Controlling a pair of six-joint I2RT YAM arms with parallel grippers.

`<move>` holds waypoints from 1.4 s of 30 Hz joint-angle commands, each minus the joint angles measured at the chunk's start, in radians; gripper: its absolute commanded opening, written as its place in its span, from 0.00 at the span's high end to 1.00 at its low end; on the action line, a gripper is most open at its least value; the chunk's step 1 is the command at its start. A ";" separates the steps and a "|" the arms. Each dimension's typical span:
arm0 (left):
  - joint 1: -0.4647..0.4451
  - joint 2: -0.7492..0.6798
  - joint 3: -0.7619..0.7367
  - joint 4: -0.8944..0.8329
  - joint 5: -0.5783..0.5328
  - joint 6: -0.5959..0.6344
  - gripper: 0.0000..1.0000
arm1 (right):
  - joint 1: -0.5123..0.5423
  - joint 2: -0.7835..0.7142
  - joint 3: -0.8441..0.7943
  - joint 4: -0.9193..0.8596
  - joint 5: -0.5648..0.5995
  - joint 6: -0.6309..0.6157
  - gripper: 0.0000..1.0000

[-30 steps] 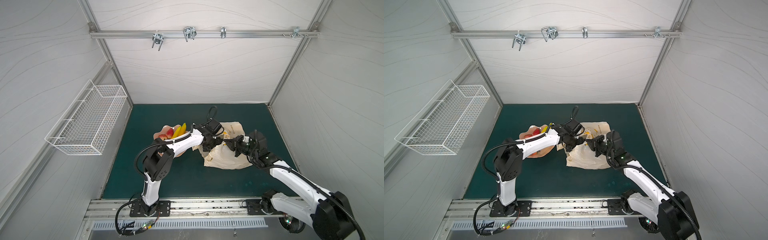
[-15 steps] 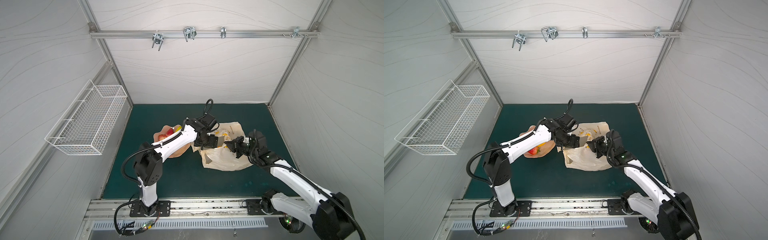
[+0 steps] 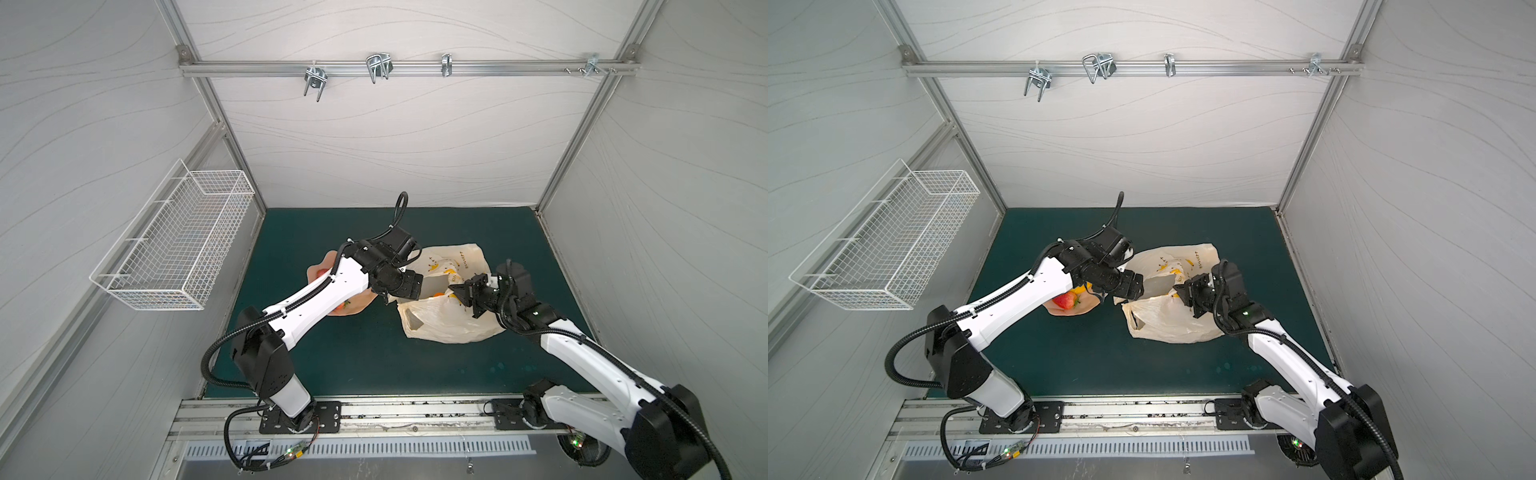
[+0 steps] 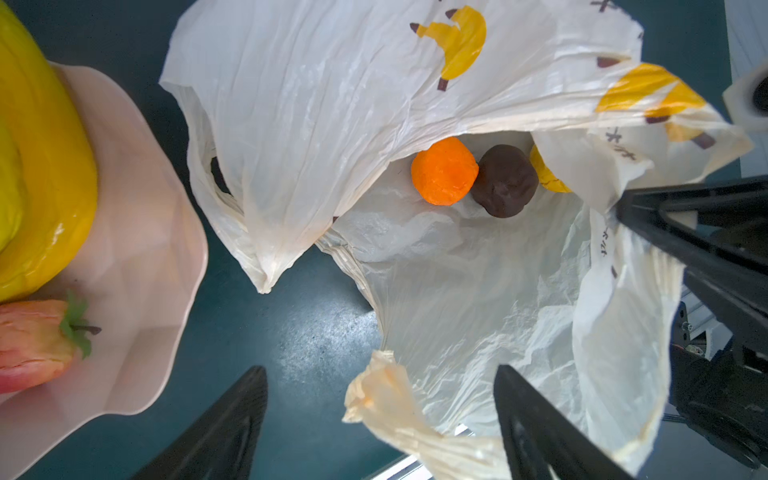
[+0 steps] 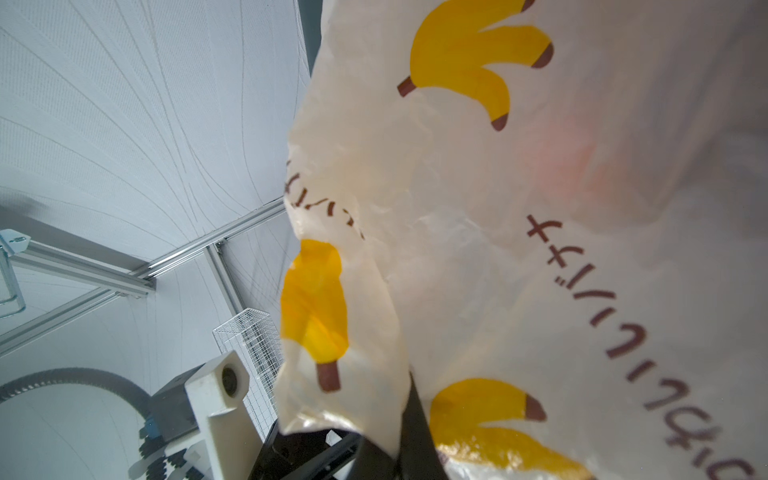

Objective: Place the fruits into the plastic bag
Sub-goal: 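Withdraw the left gripper from the bag back over the pink bowl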

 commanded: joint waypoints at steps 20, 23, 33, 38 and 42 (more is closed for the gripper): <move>0.122 -0.192 -0.107 -0.022 -0.056 0.000 0.13 | -0.005 -0.026 0.029 -0.029 0.025 0.002 1.00; 0.146 -0.203 -0.118 -0.037 -0.073 -0.010 0.13 | -0.005 -0.025 0.023 -0.027 0.020 0.003 1.00; 0.219 -0.205 -0.152 -0.063 -0.103 -0.024 0.13 | -0.006 -0.009 0.028 -0.024 0.009 0.002 1.00; 0.256 -0.171 -0.150 -0.114 -0.128 0.005 0.13 | -0.006 -0.009 0.029 -0.024 0.009 0.001 1.00; 0.300 -0.144 -0.172 -0.151 -0.132 -0.014 0.13 | -0.006 -0.009 0.026 -0.022 0.009 0.002 1.00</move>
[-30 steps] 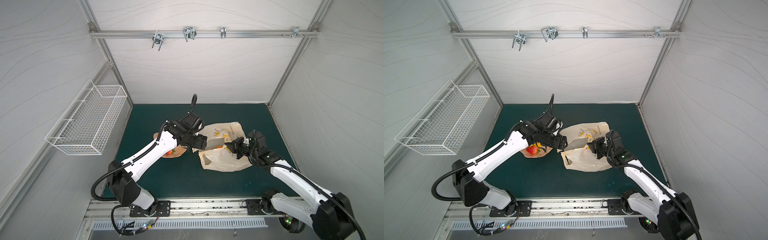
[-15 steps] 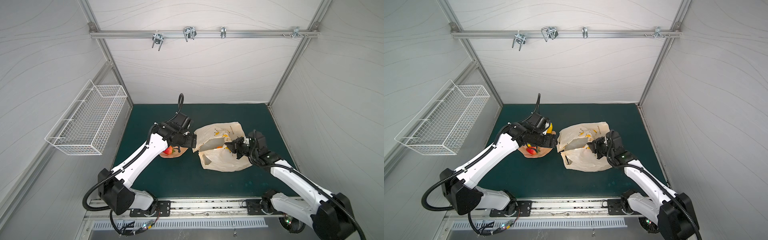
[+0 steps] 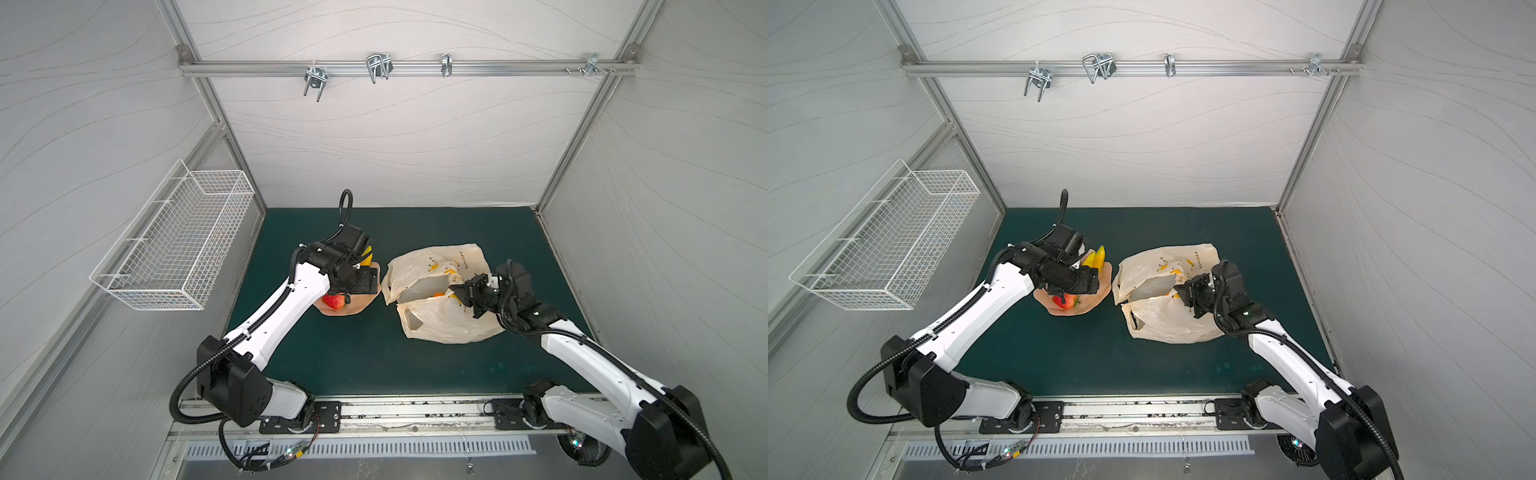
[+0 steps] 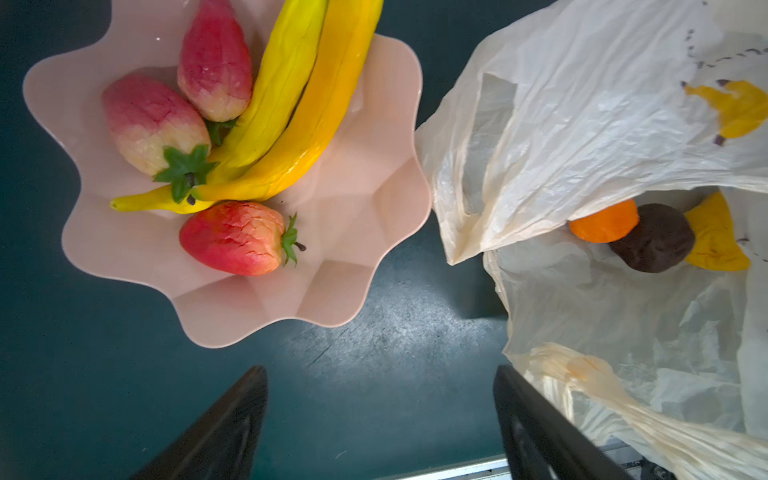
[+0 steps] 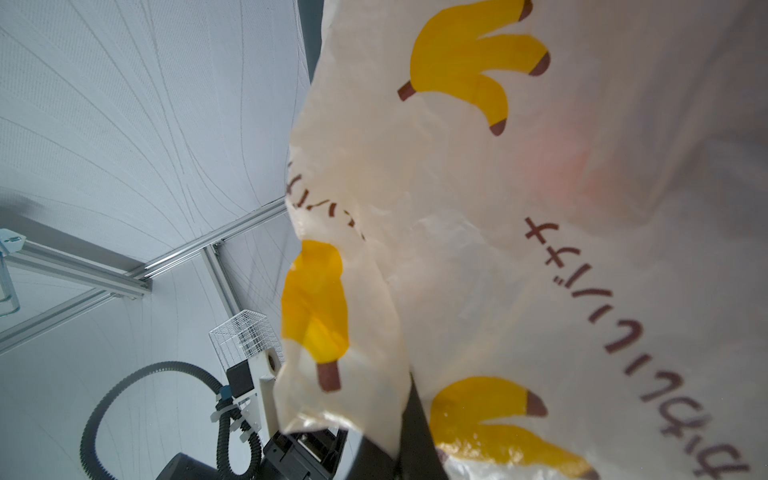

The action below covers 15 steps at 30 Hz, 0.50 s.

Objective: Place the fruits into the plastic bag
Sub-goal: 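Withdraw the left gripper from the bag back over the pink bowl, then lower the left gripper into the bowl over the red strawberry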

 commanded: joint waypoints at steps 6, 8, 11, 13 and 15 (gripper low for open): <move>0.092 0.047 -0.071 -0.050 -0.010 -0.078 0.13 | -0.006 -0.002 0.023 -0.007 0.001 0.015 1.00; 0.118 0.055 -0.093 -0.040 0.004 -0.109 0.13 | -0.006 -0.001 0.023 -0.007 0.000 0.014 1.00; 0.166 0.073 -0.125 -0.013 0.028 -0.151 0.13 | -0.006 -0.001 0.022 -0.005 0.000 0.014 1.00; 0.190 0.085 -0.142 0.013 0.047 -0.181 0.13 | -0.006 -0.002 0.021 -0.005 0.000 0.013 1.00; 0.208 0.102 -0.150 0.036 0.065 -0.205 0.13 | -0.006 -0.001 0.021 -0.005 0.001 0.012 1.00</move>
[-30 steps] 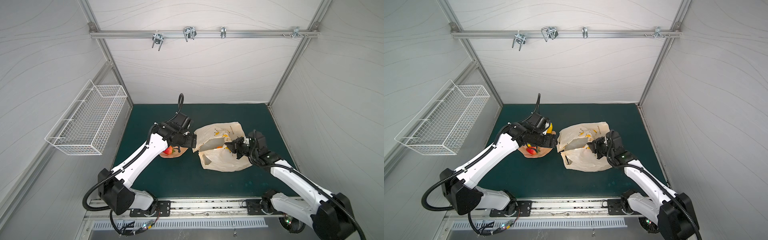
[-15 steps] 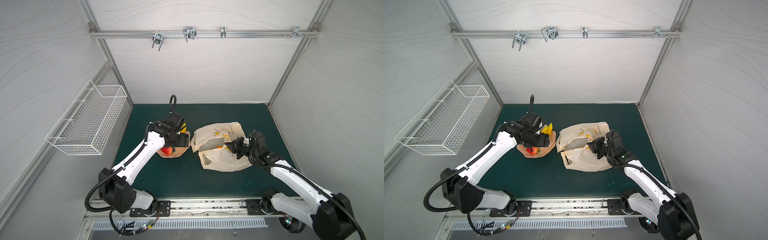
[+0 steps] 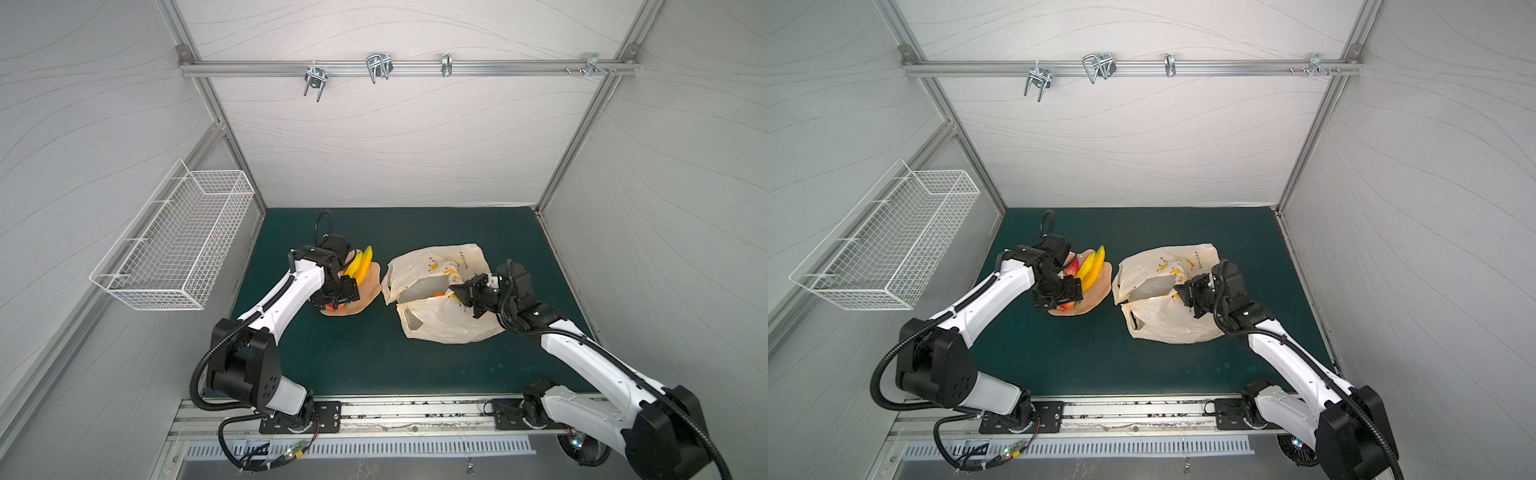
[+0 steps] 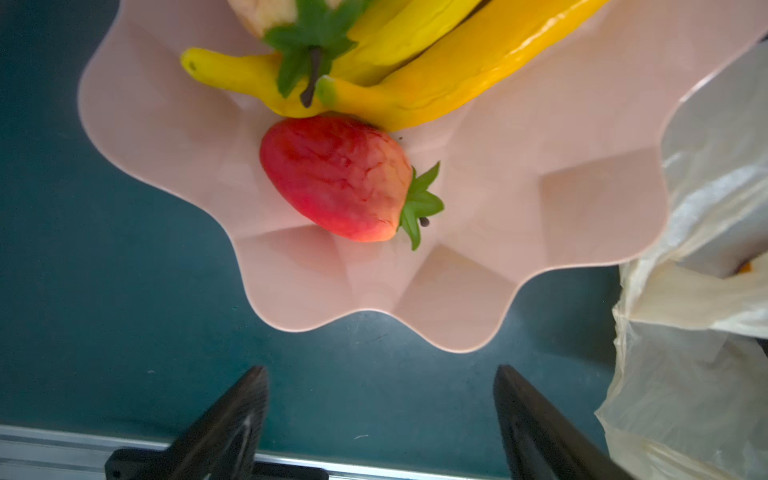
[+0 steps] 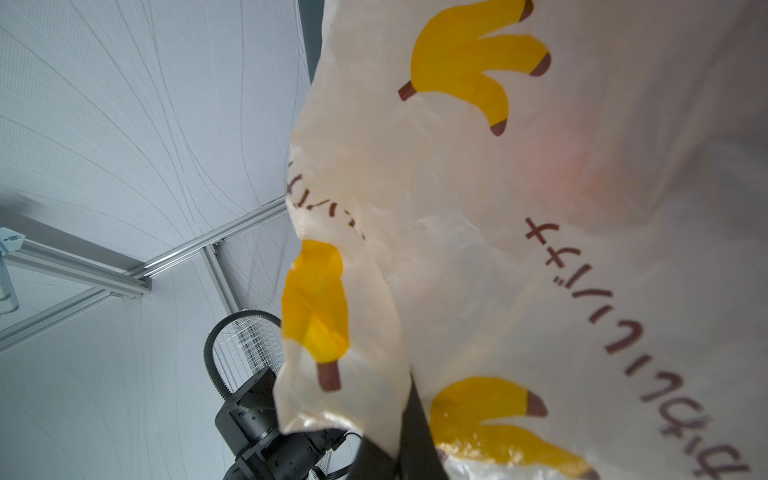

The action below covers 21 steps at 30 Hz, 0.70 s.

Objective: Place the fruits into the plastic bag
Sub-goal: 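Lower the left gripper into the bowl over the red strawberry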

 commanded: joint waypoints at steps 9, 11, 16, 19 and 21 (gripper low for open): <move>0.065 0.109 -0.016 0.114 0.057 -0.155 0.14 | -0.014 -0.004 0.018 0.000 -0.004 0.011 1.00; 0.068 0.124 -0.011 0.119 0.048 -0.165 0.14 | -0.017 -0.006 0.017 0.001 -0.006 0.011 1.00; 0.078 0.141 -0.003 0.126 0.008 -0.184 0.14 | -0.028 -0.006 0.016 0.003 -0.013 0.010 1.00; 0.083 0.154 -0.001 0.138 -0.001 -0.190 0.15 | -0.032 -0.003 0.016 0.004 -0.018 0.007 1.00; 0.085 0.172 0.009 0.133 -0.005 -0.190 0.15 | -0.036 0.001 0.018 0.008 -0.023 0.007 1.00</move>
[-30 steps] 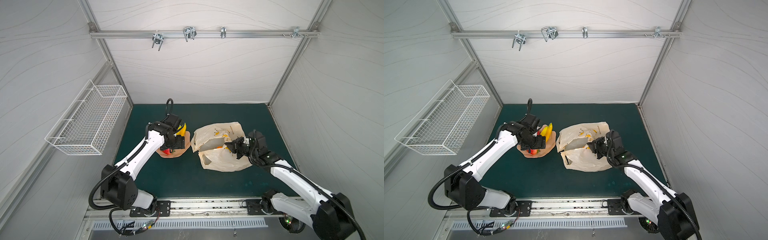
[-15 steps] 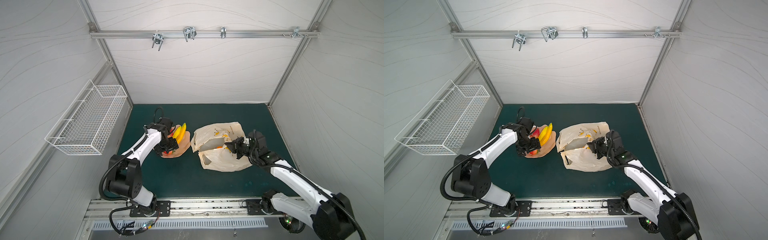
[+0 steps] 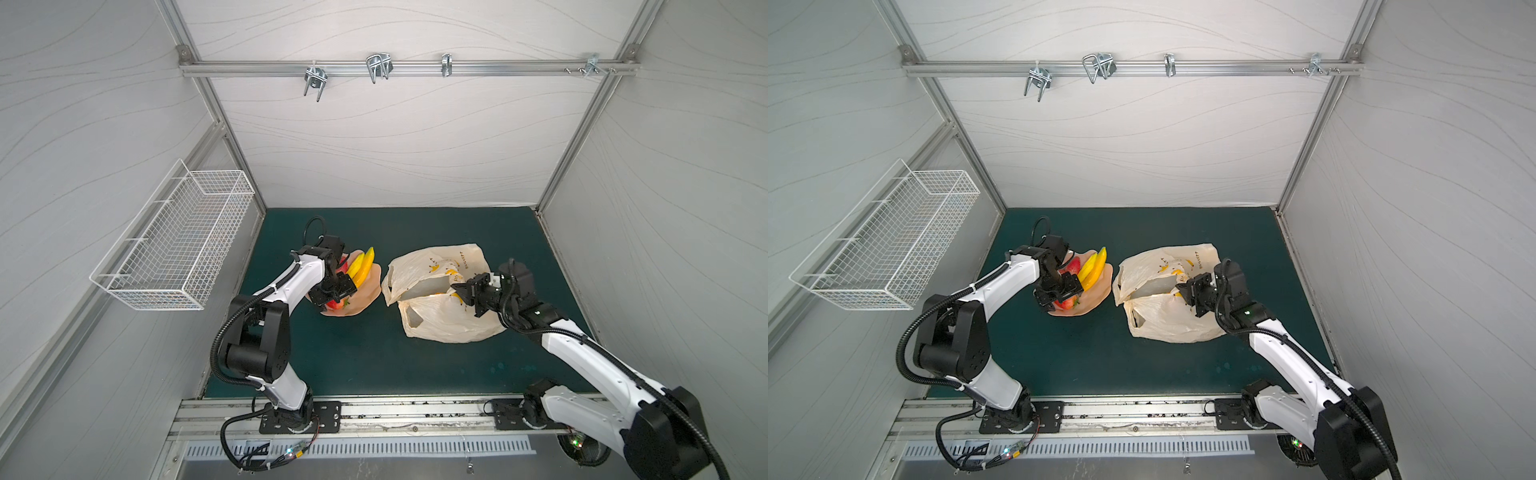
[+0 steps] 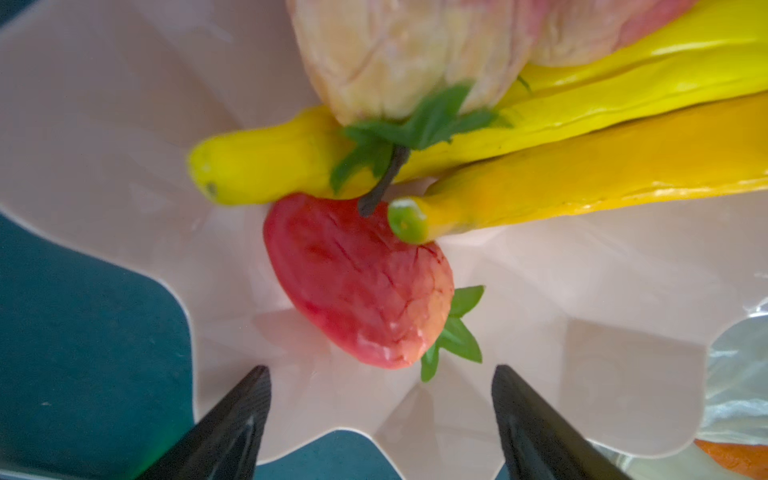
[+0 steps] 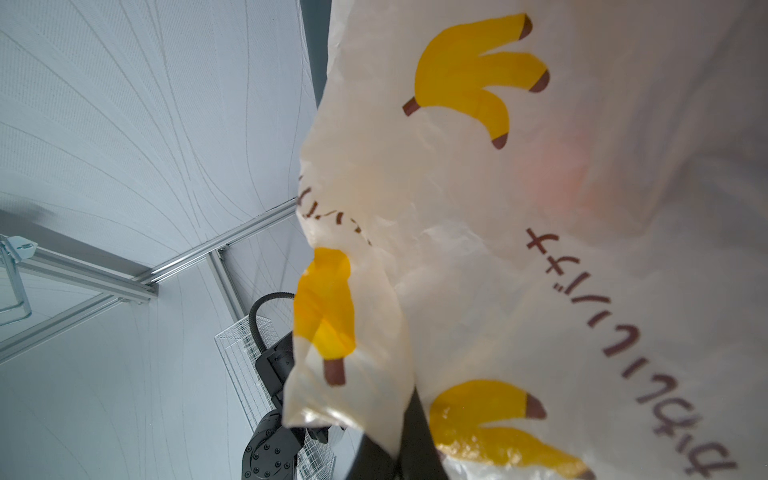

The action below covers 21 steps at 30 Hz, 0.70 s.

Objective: Place the fruits into the plastic bag
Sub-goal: 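Lower the left gripper into the bowl over the red strawberry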

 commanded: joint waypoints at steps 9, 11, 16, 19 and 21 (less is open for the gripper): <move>0.011 0.094 0.073 -0.012 -0.067 -0.012 0.19 | -0.014 0.020 0.024 0.017 -0.029 0.005 1.00; 0.010 0.103 0.090 -0.020 -0.076 -0.005 0.20 | -0.017 0.020 0.025 0.017 -0.031 0.004 1.00; 0.011 0.129 0.123 -0.046 -0.090 0.020 0.24 | -0.025 0.024 0.027 0.017 -0.037 0.000 1.00; 0.011 0.140 0.130 -0.049 -0.090 0.031 0.28 | -0.028 0.029 0.029 0.017 -0.039 -0.001 1.00; 0.010 0.144 0.132 -0.051 -0.090 0.037 0.30 | -0.027 0.033 0.032 0.017 -0.043 -0.004 1.00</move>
